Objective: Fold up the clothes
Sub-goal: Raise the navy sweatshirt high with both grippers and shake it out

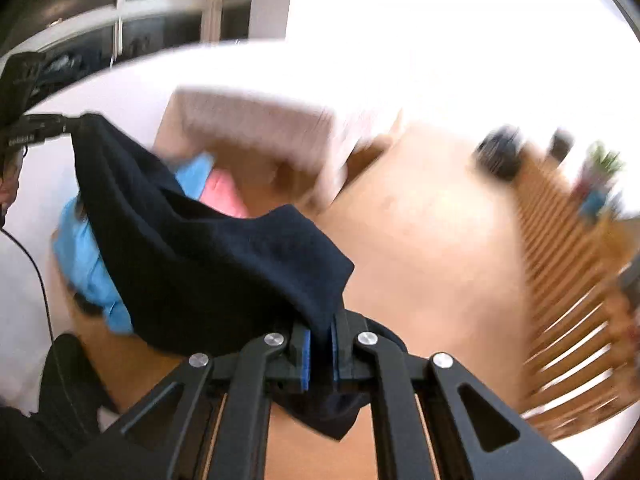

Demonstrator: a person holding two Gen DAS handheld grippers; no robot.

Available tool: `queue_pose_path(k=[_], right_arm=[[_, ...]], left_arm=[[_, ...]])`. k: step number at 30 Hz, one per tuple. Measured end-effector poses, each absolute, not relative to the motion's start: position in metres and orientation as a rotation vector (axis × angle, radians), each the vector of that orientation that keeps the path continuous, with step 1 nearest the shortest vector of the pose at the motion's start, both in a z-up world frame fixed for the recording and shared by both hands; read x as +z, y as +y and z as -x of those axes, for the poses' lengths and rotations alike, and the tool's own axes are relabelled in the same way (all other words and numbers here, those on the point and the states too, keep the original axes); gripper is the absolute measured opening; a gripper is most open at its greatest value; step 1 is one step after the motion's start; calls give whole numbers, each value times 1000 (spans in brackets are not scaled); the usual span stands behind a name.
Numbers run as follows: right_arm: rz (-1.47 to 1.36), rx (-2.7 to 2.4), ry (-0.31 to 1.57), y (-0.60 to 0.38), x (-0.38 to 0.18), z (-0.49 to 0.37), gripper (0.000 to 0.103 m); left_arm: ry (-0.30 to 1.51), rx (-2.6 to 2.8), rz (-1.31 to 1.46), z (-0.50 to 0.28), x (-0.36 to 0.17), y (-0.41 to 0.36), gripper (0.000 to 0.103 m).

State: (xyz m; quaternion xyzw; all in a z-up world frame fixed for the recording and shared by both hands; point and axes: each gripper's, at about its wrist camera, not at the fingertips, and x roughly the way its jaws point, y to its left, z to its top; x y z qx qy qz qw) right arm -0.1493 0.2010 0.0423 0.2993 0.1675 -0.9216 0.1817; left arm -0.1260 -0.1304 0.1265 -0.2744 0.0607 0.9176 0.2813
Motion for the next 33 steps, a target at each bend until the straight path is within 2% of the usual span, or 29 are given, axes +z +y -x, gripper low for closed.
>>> queue_pose_path(k=[4, 10, 14, 18, 24, 33], right_arm=[[-646, -2735, 507, 227, 144, 118, 6], [-376, -2870, 539, 257, 244, 37, 6], [-390, -2883, 514, 269, 248, 42, 7], [-428, -2887, 483, 279, 245, 55, 7], [-521, -2889, 432, 296, 227, 82, 7], [-1167, -2785, 286, 342, 25, 243, 7]], left_arm=[[183, 2480, 535, 100, 206, -114, 3], [206, 2492, 288, 50, 301, -105, 3], [254, 2485, 170, 23, 340, -96, 3], [269, 2471, 173, 34, 354, -82, 3], [277, 2459, 371, 122, 303, -41, 3], [326, 2360, 911, 323, 73, 87, 3]])
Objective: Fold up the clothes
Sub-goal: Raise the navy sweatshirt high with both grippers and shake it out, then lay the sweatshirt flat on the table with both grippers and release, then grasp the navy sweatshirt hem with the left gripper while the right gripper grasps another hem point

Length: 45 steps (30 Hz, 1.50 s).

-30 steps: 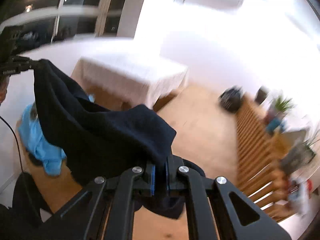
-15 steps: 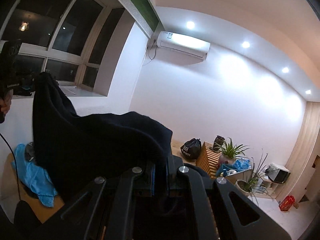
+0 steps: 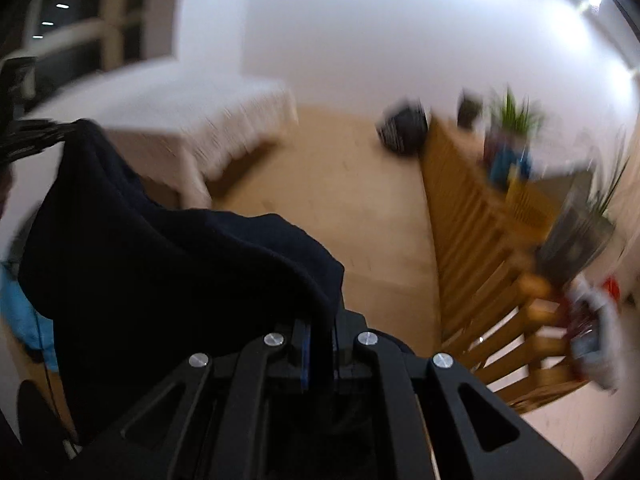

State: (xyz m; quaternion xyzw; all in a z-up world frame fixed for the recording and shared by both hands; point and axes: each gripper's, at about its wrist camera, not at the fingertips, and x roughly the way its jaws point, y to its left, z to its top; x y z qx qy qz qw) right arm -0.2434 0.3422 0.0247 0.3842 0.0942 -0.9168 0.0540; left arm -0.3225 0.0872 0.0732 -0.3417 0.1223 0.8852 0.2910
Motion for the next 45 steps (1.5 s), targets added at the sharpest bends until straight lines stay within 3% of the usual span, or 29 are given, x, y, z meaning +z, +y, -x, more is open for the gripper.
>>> queue_pose_path(k=[4, 7, 9, 11, 16, 24, 27, 33, 42, 45], right_arm=[[-1447, -2693, 215, 363, -65, 315, 8], [-1602, -2616, 171, 376, -123, 357, 9], [-1584, -2617, 175, 380, -137, 340, 12], [-1596, -2619, 112, 391, -144, 324, 22], [-1649, -2536, 37, 396, -176, 252, 22], [-1764, -2360, -37, 397, -246, 83, 23], [-1755, -2326, -58, 401, -255, 42, 24], [-1665, -2359, 86, 392, -262, 15, 39], [-1629, -2330, 168, 375, -269, 31, 40], [-1566, -2340, 213, 366, -267, 30, 40]], left_arm=[[349, 2305, 1128, 365, -15, 129, 4], [426, 2283, 1168, 357, -52, 126, 9], [478, 2276, 1185, 348, -67, 112, 9], [495, 2265, 1217, 338, -80, 97, 15], [423, 2210, 1307, 284, -113, 48, 14], [312, 1891, 1587, 106, -201, 4, 22], [247, 1825, 1646, 60, -219, 0, 22], [153, 1790, 1636, 16, -227, 11, 30], [122, 1770, 1577, -7, -208, 24, 30], [125, 1775, 1571, -9, -203, 21, 37]])
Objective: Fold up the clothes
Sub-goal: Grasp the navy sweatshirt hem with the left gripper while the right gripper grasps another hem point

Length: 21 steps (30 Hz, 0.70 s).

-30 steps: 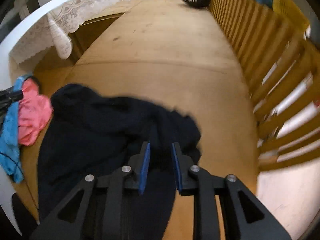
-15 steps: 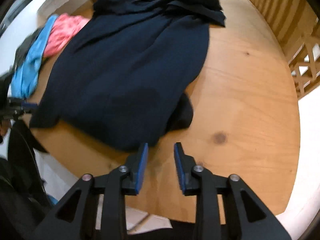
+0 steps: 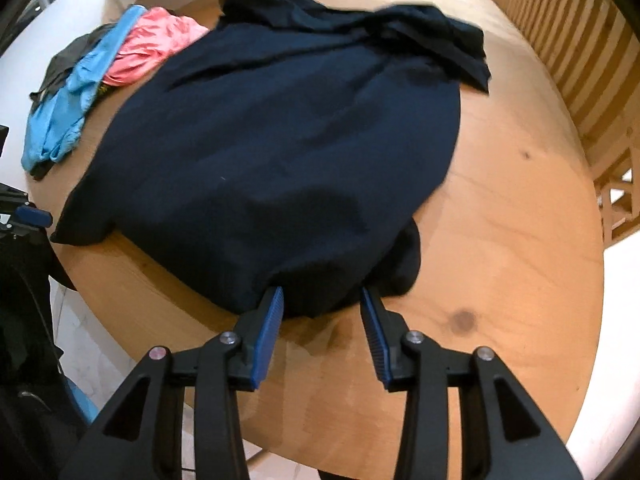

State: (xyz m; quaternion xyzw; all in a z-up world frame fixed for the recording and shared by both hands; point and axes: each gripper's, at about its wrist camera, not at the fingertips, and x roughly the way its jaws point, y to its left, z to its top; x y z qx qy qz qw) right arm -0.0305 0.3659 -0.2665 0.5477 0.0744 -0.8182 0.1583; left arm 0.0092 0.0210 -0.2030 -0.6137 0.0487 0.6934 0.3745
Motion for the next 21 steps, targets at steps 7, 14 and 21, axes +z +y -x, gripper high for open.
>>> queue_pose_path(k=[7, 14, 21], right_arm=[[-1595, -2329, 297, 345, -281, 51, 15], [-1428, -2478, 164, 364, -206, 104, 4], [-1460, -2572, 63, 390, -193, 164, 5]], left_arm=[[124, 1786, 1638, 28, -232, 45, 4], [133, 2022, 1456, 119, -163, 28, 3], [263, 2197, 1425, 236, -144, 36, 8]])
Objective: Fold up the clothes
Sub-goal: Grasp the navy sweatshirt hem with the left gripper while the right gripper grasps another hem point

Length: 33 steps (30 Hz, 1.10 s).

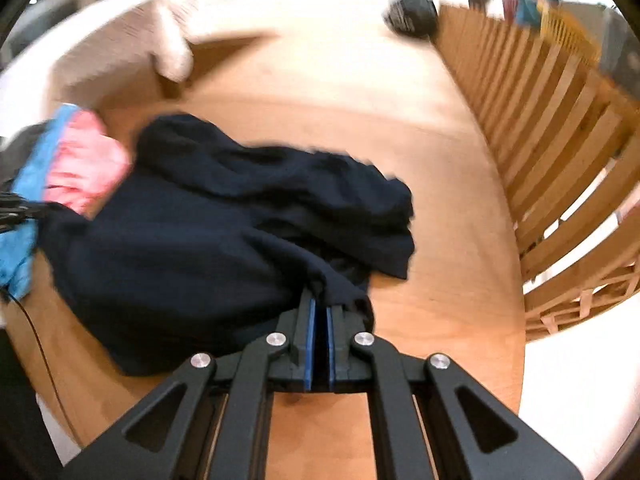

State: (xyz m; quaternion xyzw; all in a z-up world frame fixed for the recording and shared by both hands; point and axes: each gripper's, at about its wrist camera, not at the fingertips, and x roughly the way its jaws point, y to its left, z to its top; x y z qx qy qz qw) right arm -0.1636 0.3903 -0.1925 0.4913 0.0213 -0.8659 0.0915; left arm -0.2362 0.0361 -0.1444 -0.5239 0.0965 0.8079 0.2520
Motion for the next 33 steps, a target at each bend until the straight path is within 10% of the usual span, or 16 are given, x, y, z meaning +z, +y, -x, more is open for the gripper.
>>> queue_pose_path(k=[5, 19, 23, 33], right_arm=[[-1569, -2585, -33, 412, -209, 199, 20], [-1674, -2513, -55, 429, -249, 183, 31], [-1676, -2501, -59, 435, -250, 183, 31], [-1683, -2469, 48, 431, -272, 204, 38]], left_arm=[[251, 2220, 1412, 229, -137, 3, 31], [426, 2075, 1470, 226, -199, 51, 34], [363, 2015, 1484, 236, -206, 62, 1], [189, 2114, 1399, 257, -150, 21, 1]])
